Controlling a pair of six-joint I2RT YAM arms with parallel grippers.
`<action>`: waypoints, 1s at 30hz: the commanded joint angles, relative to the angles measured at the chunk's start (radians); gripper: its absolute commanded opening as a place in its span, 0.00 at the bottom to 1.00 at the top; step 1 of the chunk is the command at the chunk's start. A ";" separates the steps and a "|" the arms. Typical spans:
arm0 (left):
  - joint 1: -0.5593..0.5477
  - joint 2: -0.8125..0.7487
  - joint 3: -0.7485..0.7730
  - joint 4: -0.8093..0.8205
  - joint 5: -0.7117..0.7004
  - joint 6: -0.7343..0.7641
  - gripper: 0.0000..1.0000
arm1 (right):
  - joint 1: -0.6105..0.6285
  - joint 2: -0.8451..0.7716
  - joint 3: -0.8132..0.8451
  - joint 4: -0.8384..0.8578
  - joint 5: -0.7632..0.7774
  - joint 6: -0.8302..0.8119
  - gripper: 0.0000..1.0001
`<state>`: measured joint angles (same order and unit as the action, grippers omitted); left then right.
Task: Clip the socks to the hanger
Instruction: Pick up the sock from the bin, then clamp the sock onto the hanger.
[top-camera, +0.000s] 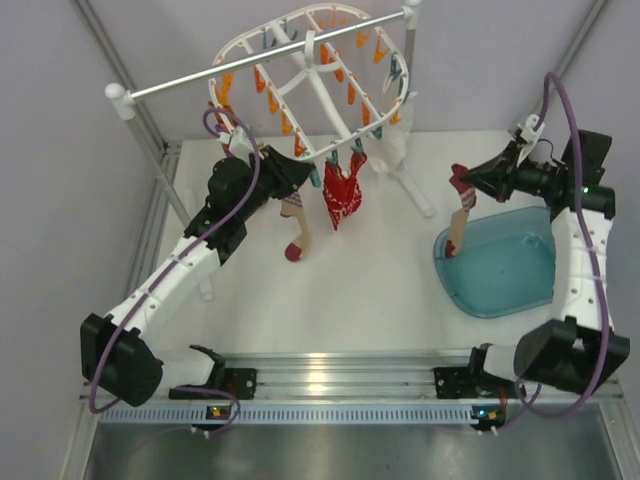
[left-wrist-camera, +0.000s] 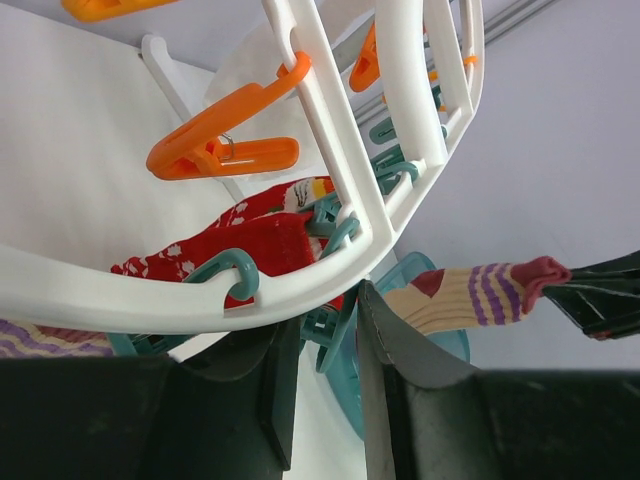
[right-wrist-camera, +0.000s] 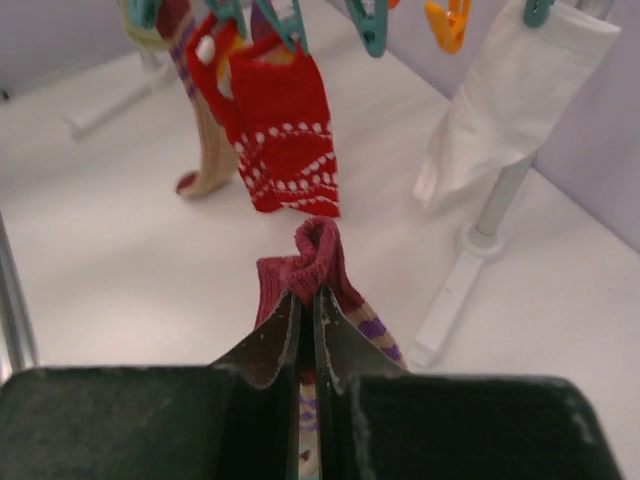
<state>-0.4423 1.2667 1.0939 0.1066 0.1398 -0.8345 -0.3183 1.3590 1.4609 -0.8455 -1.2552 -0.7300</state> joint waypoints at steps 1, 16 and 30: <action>0.007 0.016 0.020 0.041 0.009 0.008 0.00 | 0.053 -0.200 -0.222 1.117 0.002 1.110 0.00; 0.007 0.031 0.038 0.067 0.023 0.003 0.00 | 0.609 -0.166 -0.293 0.967 0.519 1.236 0.00; 0.010 0.033 0.023 0.090 0.032 -0.037 0.00 | 0.868 0.037 -0.430 1.306 0.761 1.396 0.00</action>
<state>-0.4389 1.2861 1.0946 0.1333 0.1570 -0.8455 0.5362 1.3746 1.0210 0.3153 -0.5758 0.6220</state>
